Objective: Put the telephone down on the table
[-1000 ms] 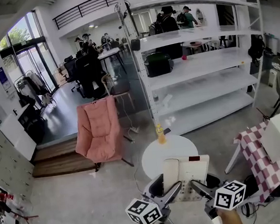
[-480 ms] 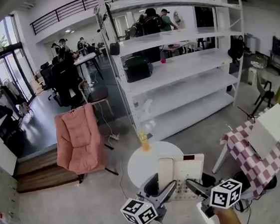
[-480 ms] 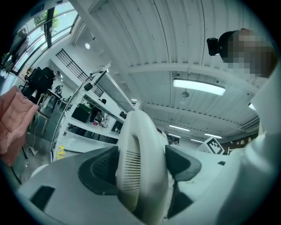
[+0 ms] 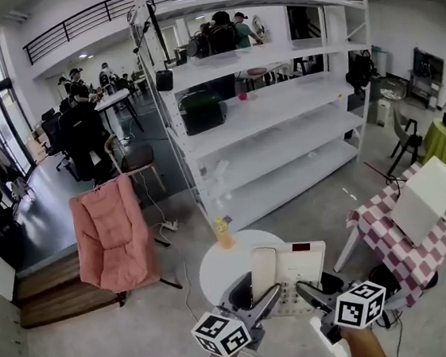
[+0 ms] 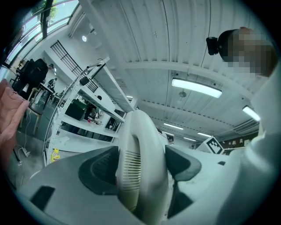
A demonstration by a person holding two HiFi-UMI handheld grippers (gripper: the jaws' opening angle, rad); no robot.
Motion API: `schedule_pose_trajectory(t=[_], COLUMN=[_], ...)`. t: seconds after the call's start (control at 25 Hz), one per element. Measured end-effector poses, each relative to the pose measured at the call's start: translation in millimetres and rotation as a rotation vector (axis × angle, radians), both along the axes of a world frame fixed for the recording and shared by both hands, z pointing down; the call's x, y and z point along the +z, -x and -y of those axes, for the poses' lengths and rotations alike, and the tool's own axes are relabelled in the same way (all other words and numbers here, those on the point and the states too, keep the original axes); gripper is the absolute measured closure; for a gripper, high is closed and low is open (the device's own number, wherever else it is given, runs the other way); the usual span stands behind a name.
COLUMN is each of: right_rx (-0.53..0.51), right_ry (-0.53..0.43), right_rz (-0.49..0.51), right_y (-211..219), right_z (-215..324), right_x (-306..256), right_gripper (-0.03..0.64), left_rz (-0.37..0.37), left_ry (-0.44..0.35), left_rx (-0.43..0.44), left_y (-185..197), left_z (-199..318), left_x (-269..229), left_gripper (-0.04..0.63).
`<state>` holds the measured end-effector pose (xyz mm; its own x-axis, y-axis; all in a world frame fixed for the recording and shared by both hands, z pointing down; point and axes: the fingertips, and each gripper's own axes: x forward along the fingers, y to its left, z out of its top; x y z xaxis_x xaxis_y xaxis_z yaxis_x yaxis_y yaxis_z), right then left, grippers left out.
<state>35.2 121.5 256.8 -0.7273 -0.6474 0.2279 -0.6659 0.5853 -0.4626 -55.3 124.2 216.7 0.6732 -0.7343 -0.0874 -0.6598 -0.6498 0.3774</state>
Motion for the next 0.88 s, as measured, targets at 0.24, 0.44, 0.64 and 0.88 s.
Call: schedule_pose_trajectory(t=[0.24, 0.44, 0.64, 0.88], right_rx=[0.034, 0.042, 0.034, -0.002], right_ry=[-0.007, -0.012, -0.024, -0.019], right_rz=[-0.007, -0.005, -0.014, -0.008], right_y=[26, 45, 65, 82], right_z=[24, 41, 55, 79], right_x=[-3, -5, -7, -4], right_gripper=[0.371, 0.37, 0.37, 0.37], left_rz=[-0.009, -0.007, -0.018, -0.014], left_ry=[-0.002, -0.01, -0.016, -0.01], left_rx=[0.03, 0.038, 0.028, -0.008], left_y=[27, 46, 66, 83], left_z=[27, 44, 57, 78], left_x=[-2, -5, -5, -2], left_gripper=[0.268, 0.268, 0.268, 0.268])
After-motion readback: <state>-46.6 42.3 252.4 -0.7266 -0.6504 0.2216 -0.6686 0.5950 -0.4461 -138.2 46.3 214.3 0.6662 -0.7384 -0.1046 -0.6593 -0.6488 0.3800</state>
